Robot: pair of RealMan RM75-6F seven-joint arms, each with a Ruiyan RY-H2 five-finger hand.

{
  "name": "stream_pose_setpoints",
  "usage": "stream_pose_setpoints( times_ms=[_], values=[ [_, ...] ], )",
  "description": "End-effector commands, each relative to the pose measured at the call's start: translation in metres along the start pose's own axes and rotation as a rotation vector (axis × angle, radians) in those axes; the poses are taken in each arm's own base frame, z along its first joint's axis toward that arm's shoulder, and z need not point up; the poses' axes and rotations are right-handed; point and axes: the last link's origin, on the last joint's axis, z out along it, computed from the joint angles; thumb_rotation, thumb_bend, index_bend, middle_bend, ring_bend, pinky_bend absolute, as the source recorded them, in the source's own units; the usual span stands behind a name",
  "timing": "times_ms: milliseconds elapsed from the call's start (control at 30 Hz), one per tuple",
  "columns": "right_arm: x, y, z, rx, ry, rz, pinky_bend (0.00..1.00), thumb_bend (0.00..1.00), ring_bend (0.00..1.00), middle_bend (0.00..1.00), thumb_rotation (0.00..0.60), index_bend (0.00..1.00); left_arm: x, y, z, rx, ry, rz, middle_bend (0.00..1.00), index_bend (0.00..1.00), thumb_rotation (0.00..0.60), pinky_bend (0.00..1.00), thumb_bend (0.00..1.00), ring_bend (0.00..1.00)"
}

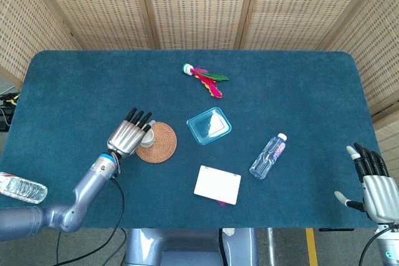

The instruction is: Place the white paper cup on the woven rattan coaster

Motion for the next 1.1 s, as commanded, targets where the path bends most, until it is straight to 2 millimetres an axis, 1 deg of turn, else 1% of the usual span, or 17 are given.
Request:
stream_pose_setpoints(
  times_ms=[33,167,233,300,533,667,733,800,933,1033,1100],
  values=[
    [0.0,0.002,0.001,-0.004,-0.001,0.003,0.0,0.12,0.0,0.0,0.6,0.04,-0.001,0.007,0.01,0.001,-0.01,0.0,0.0,0.14,0.6,0.0,0.49,0.0],
    [-0.002,0.003,0.002,-0.007,-0.008,0.007,0.0,0.12,0.0,0.0,0.6,0.04,-0.005,0.011,0.015,0.008,-0.025,0.006,0.0,0.12,0.6,0.0,0.48,0.0],
    [-0.002,0.003,0.002,-0.005,-0.006,0.007,0.0,0.12,0.0,0.0,0.6,0.04,-0.007,0.013,0.017,0.012,-0.03,0.006,0.0,0.05,0.6,0.0,0.44,0.0],
    [-0.002,0.003,0.002,-0.006,-0.006,0.008,0.0,0.12,0.0,0.0,0.6,0.04,-0.008,0.015,0.018,0.015,-0.035,0.004,0.0,0.0,0.6,0.0,0.4,0.0],
    [-0.001,0.002,0.002,-0.004,-0.003,0.009,0.0,0.12,0.0,0.0,0.6,0.04,-0.009,0.015,0.016,0.015,-0.039,0.007,0.0,0.0,0.6,0.0,0.27,0.0],
    [-0.001,0.002,0.001,-0.002,-0.002,0.011,0.0,0.12,0.0,0.0,0.6,0.04,-0.006,0.012,0.012,0.023,-0.033,0.002,0.0,0.0,0.6,0.0,0.26,0.0],
    [-0.001,0.001,0.001,0.0,-0.001,0.008,0.0,0.12,0.0,0.0,0.6,0.04,-0.001,0.007,0.006,0.032,-0.016,-0.023,0.0,0.0,0.6,0.0,0.25,0.0],
    [-0.001,-0.001,0.002,0.009,0.008,0.006,0.0,0.12,0.0,0.0,0.6,0.04,0.011,-0.007,-0.007,0.06,0.026,-0.043,0.0,0.0,0.6,0.0,0.23,0.0],
    [-0.002,-0.003,0.001,0.015,0.01,0.002,0.0,0.12,0.0,0.0,0.6,0.04,0.025,-0.024,-0.03,0.084,0.08,-0.072,0.0,0.0,0.6,0.0,0.21,0.0],
    [-0.001,-0.004,0.0,0.018,0.013,-0.002,0.0,0.12,0.0,0.0,0.6,0.04,0.032,-0.038,-0.053,0.122,0.138,-0.069,0.0,0.0,0.6,0.0,0.21,0.0],
    [-0.001,-0.004,-0.001,0.018,0.014,-0.003,0.0,0.12,0.0,0.0,0.6,0.04,0.031,-0.047,-0.069,0.147,0.168,-0.065,0.0,0.0,0.6,0.0,0.21,0.0]
  ],
)
